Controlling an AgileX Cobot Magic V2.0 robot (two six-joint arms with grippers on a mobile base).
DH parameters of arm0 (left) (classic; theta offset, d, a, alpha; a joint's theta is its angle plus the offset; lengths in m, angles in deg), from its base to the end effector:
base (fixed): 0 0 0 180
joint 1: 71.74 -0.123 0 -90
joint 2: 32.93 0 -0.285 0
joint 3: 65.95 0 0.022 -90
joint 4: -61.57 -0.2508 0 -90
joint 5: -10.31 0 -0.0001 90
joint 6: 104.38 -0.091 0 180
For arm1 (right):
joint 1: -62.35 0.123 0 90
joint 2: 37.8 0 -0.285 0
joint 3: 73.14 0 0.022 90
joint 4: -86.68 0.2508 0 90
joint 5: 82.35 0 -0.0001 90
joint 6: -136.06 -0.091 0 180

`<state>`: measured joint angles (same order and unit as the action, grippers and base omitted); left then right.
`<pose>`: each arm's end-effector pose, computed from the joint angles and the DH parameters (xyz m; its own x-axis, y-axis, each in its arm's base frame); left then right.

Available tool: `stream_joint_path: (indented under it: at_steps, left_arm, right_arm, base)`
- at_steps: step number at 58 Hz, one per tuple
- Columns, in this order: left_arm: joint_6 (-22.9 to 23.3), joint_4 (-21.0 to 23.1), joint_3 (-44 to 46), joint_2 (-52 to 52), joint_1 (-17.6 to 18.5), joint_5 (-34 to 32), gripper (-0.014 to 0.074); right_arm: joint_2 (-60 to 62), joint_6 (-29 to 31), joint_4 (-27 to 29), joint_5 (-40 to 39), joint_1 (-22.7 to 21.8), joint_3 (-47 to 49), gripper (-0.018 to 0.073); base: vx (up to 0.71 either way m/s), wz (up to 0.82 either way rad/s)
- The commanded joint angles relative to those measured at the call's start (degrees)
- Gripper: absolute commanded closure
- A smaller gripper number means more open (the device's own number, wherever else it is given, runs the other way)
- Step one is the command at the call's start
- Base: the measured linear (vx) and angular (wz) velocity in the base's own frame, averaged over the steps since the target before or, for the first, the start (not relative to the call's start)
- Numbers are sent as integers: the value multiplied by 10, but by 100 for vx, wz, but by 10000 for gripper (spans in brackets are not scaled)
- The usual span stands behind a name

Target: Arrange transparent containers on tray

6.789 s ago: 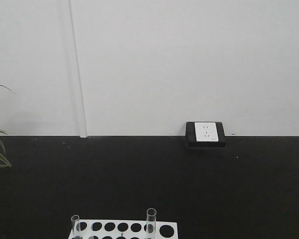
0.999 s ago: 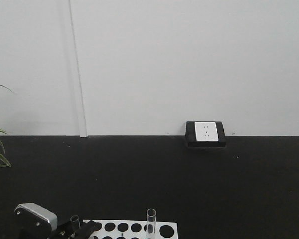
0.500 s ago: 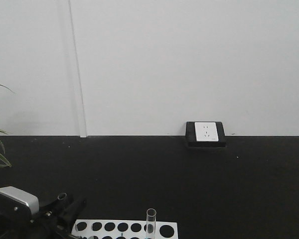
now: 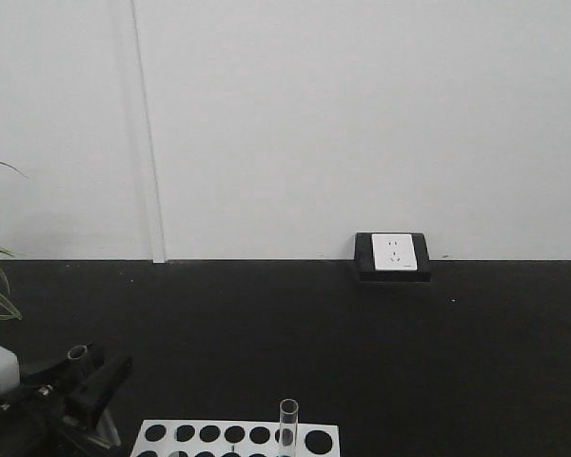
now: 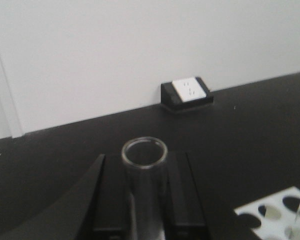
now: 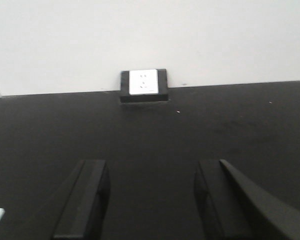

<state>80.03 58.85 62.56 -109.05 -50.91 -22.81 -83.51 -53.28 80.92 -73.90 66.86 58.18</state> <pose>0.2183 -0.0856 0.2568 -0.0877 -0.0064 -0.9961 0.3766 0.9255 -0.0391 0.1411 0.0098 0.3095 -0.2245 0.0460 -0.9734 -0.0501 0.9970 0.0587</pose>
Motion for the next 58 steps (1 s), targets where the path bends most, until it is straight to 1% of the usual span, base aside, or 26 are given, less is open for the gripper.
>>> stream_joint_path:
  at_steps: [1, 5, 10, 12, 18, 26, 34, 37, 41, 50, 58]
  left_arm:
    - [-17, 7, 14, 34, 2, 8, 514]
    - [-17, 7, 14, 43, 2, 23, 514]
    - [-17, 7, 14, 50, 2, 23, 514]
    - [-17, 7, 14, 52, 2, 23, 514]
    - [-17, 7, 14, 53, 2, 23, 514]
    - [-17, 7, 14, 53, 2, 20, 514]
    - [-17, 7, 14, 53, 2, 20, 514]
    - [-17, 7, 14, 53, 2, 20, 514]
    - [-16, 7, 14, 53, 2, 20, 514]
    - [-14, 7, 14, 53, 2, 20, 514]
    - [-14, 7, 14, 53, 2, 20, 514]
  right_arm:
    - [-24, 4, 6, -56, 43, 10, 106]
    - [-47, 8, 5, -74, 102, -1, 106]
    - [-88, 35, -11, -149, 179, -16, 106]
    - [-106, 46, -18, -182, 203, -20, 106]
    - [-169, 71, -24, -254, 252, -20, 106]
    - [-260, 64, -19, -321, 282, -20, 106]
    - [-349, 62, -20, -418, 297, -20, 106]
    - [-381, 57, -20, -456, 303, -17, 106]
    - [-418, 42, -20, -486, 315, -7, 106]
    - [-483, 34, -24, -502, 342, 38, 106]
    - [-524, 35, -23, -502, 346, 74, 106]
  base:
    - [0, 0]
    - [0, 0]
    - [0, 0]
    - [0, 0]
    - [0, 0]
    - [0, 0]
    - [0, 0]
    - [0, 0]
    - [0, 0]
    - [0, 0]
    - [0, 0]
